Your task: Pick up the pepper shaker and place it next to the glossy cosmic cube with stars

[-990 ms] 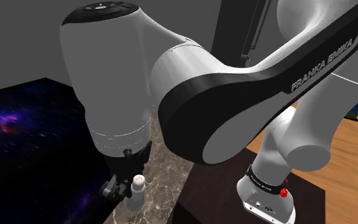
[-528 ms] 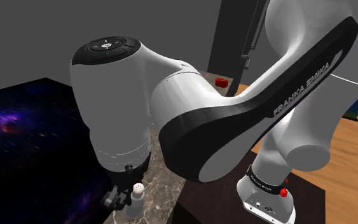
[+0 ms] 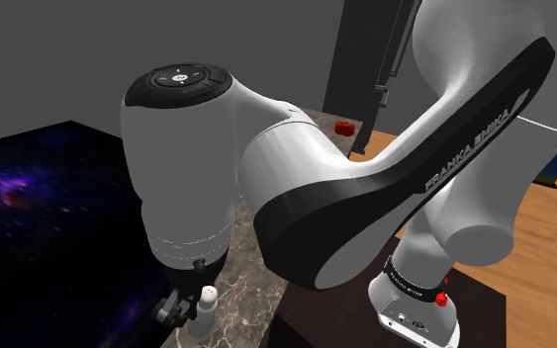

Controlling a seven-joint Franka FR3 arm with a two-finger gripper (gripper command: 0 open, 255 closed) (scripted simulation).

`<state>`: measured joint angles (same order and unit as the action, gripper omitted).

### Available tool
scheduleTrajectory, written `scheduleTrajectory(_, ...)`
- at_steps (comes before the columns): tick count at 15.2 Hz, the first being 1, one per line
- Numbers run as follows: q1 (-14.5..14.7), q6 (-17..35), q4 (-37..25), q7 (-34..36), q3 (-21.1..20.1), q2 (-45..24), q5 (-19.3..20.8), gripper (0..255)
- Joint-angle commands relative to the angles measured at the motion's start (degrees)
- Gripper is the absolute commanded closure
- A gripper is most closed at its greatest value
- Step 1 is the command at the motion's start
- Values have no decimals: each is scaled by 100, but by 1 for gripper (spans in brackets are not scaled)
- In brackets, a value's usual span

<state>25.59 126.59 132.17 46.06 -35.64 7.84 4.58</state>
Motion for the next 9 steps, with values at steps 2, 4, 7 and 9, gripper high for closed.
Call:
scheduleTrajectory(2,-5,-61,67,-20,-29,-287,10,255)
scheduleTrajectory(4,-10,-124,61,-96,1,-211,-44,0)
scheduleTrajectory(7,-19,-26,48,14,-43,-352,64,0)
scheduleTrajectory(9,-11,-61,67,-21,-35,-287,9,0)
